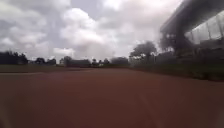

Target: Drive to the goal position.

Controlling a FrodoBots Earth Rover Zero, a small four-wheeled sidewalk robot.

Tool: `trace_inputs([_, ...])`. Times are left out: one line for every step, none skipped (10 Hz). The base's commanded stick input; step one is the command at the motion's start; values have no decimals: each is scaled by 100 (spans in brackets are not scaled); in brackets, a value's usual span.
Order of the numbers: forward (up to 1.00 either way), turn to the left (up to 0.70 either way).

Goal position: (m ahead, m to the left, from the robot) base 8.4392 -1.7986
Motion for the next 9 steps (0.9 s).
trace_inputs([70, 0])
trace_inputs([70, 0])
trace_inputs([70, 0])
trace_inputs([70, 0])
trace_inputs([70, 0])
trace_inputs([70, 0])
trace_inputs([70, 0])
trace_inputs([70, 0])
trace_inputs([70, 0])
